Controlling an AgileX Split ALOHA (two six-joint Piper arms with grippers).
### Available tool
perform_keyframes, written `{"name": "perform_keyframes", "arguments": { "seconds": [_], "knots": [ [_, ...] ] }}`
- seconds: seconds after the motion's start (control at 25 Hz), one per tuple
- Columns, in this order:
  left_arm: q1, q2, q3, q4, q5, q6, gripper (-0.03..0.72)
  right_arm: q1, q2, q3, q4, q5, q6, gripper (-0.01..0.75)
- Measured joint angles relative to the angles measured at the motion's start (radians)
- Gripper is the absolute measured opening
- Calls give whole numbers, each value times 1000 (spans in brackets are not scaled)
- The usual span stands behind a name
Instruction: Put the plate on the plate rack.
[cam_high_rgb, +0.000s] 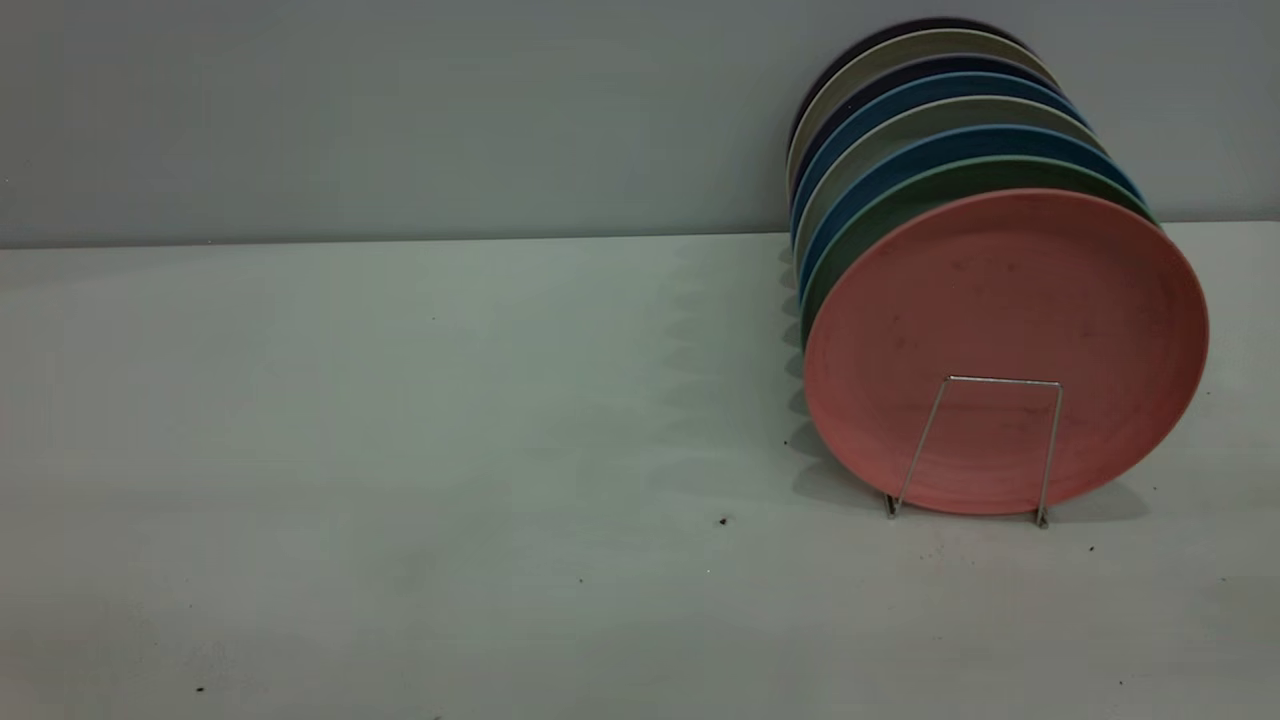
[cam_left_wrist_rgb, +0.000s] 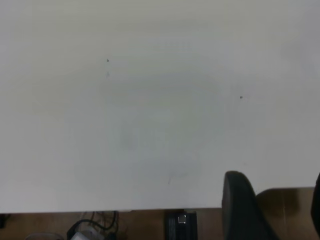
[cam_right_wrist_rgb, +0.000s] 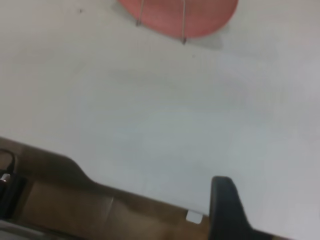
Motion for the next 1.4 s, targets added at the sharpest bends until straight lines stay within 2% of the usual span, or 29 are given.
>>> {"name": "perform_keyframes", "arguments": {
  "seconds": [0.16, 0.28, 0.44, 1.4],
  "knots": [
    [0, -59, 41, 17, 2, 0, 383, 0, -48, 104, 0, -74, 31, 456],
    [0, -86, 62, 23, 2, 0, 383, 2, -62, 149, 0, -86, 32, 456],
    [0, -91, 90, 23, 5, 0, 383, 30, -68, 153, 0, -88, 33, 456],
    [0, -91, 101, 23, 11, -3, 376, 31, -68, 153, -1, -90, 35, 456]
  ]
}}
